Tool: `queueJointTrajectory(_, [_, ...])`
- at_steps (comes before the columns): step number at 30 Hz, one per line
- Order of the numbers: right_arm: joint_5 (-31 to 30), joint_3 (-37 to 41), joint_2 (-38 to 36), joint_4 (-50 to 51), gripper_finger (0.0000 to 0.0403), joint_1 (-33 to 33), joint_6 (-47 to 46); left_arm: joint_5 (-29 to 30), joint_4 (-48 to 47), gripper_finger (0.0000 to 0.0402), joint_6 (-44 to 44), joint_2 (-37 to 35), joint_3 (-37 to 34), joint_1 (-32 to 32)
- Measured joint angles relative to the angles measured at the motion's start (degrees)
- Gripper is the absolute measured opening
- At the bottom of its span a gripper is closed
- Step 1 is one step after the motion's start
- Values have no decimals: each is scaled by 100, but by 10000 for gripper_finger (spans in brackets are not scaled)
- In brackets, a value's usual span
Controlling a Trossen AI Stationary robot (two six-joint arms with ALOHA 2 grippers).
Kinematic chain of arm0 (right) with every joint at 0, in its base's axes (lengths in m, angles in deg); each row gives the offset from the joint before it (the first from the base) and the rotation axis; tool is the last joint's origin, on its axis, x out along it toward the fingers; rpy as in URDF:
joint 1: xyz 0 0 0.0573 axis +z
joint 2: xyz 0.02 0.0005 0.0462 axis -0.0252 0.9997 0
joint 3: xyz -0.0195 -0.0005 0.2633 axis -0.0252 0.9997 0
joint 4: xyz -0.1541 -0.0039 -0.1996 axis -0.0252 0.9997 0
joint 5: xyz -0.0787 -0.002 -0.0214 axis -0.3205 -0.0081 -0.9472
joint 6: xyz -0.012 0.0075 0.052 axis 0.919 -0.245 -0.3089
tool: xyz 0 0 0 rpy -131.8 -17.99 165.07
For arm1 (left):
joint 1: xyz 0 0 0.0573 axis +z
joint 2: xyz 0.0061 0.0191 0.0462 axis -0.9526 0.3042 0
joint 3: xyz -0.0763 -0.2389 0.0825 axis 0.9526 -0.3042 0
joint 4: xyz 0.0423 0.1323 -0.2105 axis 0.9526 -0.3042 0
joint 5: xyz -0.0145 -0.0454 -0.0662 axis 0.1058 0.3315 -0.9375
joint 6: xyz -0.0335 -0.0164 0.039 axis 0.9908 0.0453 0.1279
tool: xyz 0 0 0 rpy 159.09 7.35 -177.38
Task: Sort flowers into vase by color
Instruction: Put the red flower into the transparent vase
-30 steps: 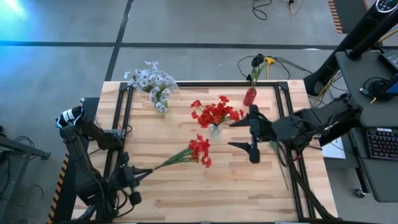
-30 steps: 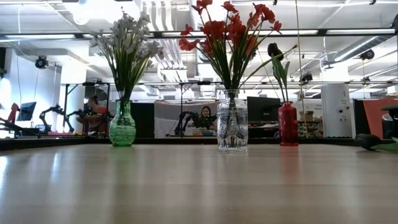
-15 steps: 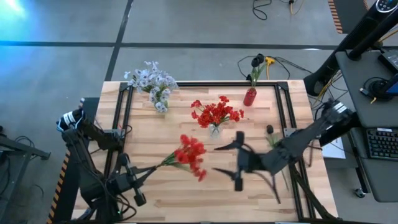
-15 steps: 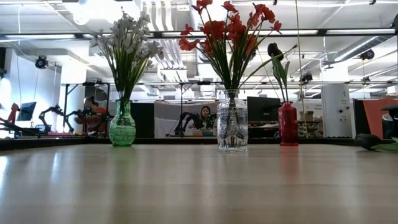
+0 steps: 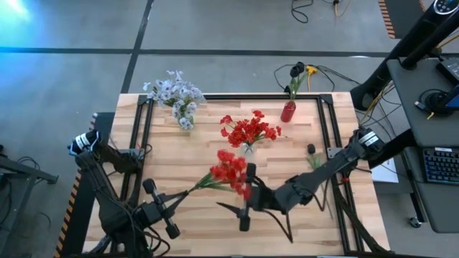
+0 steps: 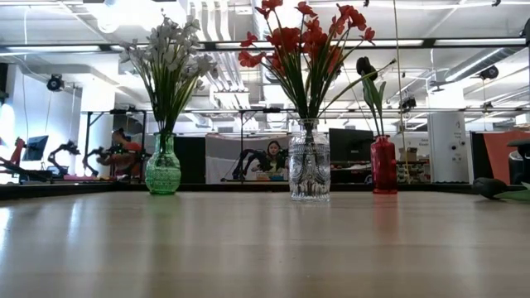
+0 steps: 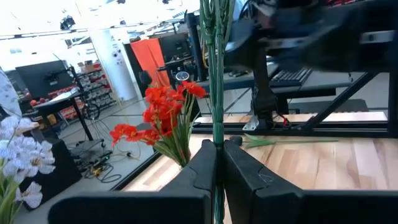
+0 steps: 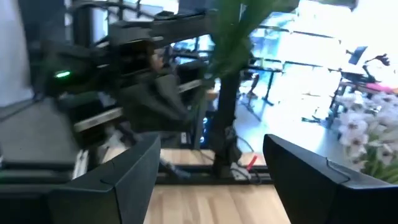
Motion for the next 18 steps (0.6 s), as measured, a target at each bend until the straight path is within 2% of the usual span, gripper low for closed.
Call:
queueJointTrajectory(3, [131, 0, 63, -251, 278, -168, -65, 0, -1, 0, -145, 148, 276, 34])
queueJointTrajectory(7, [1159, -2, 101, -430, 277, -335, -195, -3, -19, 0, -279, 264, 463, 64])
queueJointTrajectory(9, [1465, 0, 102, -526, 274, -373, -230, -3, -32, 0, -397, 307, 494, 85])
queueJointTrajectory(16, [1499, -2, 65, -742, 270, -381, -39, -6, -58, 0, -468, 333, 495, 253])
queueJointTrajectory(18, [1316, 0, 64, -742, 271, -412, -136, -5, -58, 0, -470, 333, 495, 284])
